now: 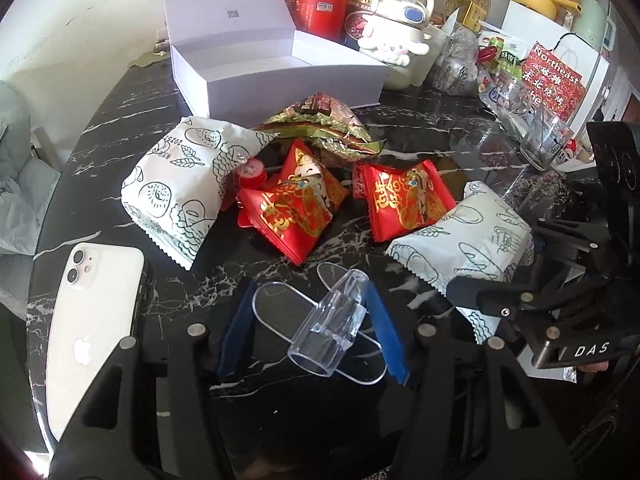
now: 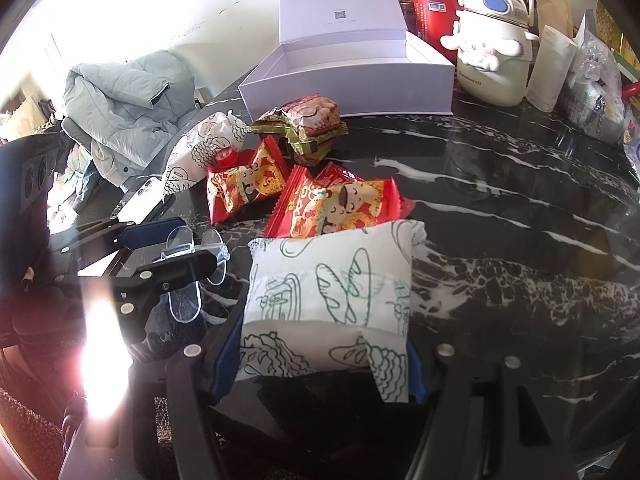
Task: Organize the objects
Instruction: 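Lift the clear stand with the left gripper while the right gripper holds the pouch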
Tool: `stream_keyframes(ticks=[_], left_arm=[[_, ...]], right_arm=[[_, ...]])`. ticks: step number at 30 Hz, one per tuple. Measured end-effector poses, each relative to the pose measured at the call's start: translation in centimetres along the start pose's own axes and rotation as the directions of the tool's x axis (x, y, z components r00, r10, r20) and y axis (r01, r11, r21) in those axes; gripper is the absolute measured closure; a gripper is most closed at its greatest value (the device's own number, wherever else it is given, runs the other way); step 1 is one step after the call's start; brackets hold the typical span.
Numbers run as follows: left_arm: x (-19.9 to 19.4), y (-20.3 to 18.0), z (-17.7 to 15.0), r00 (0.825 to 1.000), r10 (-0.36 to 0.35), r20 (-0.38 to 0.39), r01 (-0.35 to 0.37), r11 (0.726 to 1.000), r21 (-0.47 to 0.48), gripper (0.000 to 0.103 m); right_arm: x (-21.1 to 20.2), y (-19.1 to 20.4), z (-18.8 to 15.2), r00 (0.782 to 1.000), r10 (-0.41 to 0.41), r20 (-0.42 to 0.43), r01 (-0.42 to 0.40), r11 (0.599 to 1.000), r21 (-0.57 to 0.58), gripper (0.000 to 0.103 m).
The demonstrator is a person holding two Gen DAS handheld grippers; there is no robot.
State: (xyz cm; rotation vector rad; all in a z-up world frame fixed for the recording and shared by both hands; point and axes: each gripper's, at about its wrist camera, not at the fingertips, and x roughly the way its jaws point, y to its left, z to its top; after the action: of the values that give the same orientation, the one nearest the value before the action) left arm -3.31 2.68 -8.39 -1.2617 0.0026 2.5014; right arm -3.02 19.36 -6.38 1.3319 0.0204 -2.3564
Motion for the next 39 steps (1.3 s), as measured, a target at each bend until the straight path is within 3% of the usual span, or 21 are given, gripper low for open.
stream_keyframes(ticks=[20,23,25,32,35,37,39], left_arm=[[-1.5,0.1,1.0,0.999,-0.007,0.042,0.008,1.000,-0.021,0.049],[-1.9,0.0,1.1,0.999,-0.005,0.054,0.007,1.000,-0.021,0.052],[-2.0,0.0,1.1,0.998,0.003,0.056,-0.002,1.000,-0.020,0.060],[-1.2,-0.3,0.7,0.999,-0.040,0.023,0.041,0.999,-0.025,0.060],[-1.4,-0.3,0.6,0.999,-0.036,0.013,0.036,0.999,-0.026,0.055],[-1.3,-0.2,0.4,0.999,-0.033,0.006,0.033,0.999,-0.041,0.043],[-1.3,-0.1,0.2,0.999,-0.038,0.006,0.038,0.998,-0.055,0.039]], right_arm=[[-1.7,-0.2,-0.1,0.999,0.004,0.049,-0.005,1.000,0.006,0.037],[-2.0,-0.1,-0.2,0.998,0.004,0.058,-0.005,1.000,0.005,0.037],[-2.1,-0.1,-0.3,0.998,0.002,0.059,-0.003,1.000,0.005,0.037],[-2.2,-0.3,-0.7,0.999,0.010,0.051,-0.011,1.000,0.015,0.037],[-2.3,-0.4,-0.8,0.998,-0.003,0.055,0.002,1.000,0.017,0.037],[-2.3,-0.5,-0.9,0.999,0.000,0.053,-0.001,1.000,0.020,0.037],[-2.3,-0.5,-0.9,0.999,0.006,0.049,-0.007,1.000,0.017,0.037]])
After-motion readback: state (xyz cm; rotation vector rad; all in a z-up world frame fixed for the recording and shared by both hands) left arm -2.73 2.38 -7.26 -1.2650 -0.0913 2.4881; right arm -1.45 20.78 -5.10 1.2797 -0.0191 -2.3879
